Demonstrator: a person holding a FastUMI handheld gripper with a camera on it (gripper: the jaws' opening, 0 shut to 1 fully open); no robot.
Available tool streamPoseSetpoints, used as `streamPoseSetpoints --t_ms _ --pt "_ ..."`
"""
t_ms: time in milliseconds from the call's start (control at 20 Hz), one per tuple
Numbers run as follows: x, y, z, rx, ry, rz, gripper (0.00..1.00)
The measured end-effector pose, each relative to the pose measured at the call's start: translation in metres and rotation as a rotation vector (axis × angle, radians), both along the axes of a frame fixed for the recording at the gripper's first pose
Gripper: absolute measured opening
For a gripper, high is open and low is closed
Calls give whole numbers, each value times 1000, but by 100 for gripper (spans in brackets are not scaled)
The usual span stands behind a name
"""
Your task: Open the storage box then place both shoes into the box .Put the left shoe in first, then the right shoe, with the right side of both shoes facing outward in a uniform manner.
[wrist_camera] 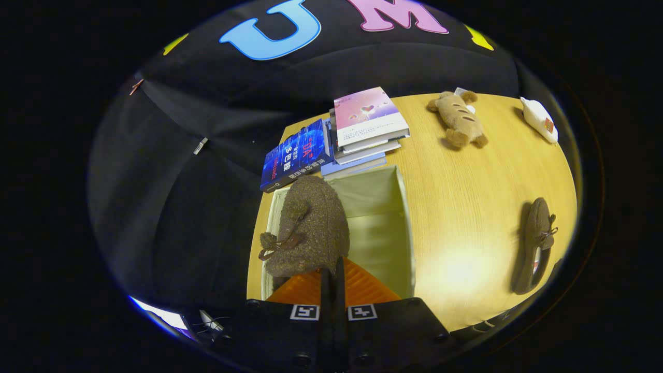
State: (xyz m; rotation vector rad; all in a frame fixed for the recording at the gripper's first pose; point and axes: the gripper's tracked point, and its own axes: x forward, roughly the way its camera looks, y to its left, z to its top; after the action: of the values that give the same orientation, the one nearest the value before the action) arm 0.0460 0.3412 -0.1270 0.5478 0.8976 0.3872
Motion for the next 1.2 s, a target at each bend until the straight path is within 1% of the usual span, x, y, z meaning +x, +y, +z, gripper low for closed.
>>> streamPoseSetpoints --t_ms 300,350,450,550,700,900,1050,1200 --pt "-11 30 -18 -7 48 38 5" --pt "-13 38 -15 23 50 54 6" --pt "-14 44 -15 42 33 66 32" --pt "-12 43 -3 55 9 71 59" --pt "-9 36 6 39 -33 82 99" --pt "-13 12 21 48 -72 94 99" --pt "-19 -25 34 40 -128 96 99" --pt "-27 -77 44 8 -190 86 99"
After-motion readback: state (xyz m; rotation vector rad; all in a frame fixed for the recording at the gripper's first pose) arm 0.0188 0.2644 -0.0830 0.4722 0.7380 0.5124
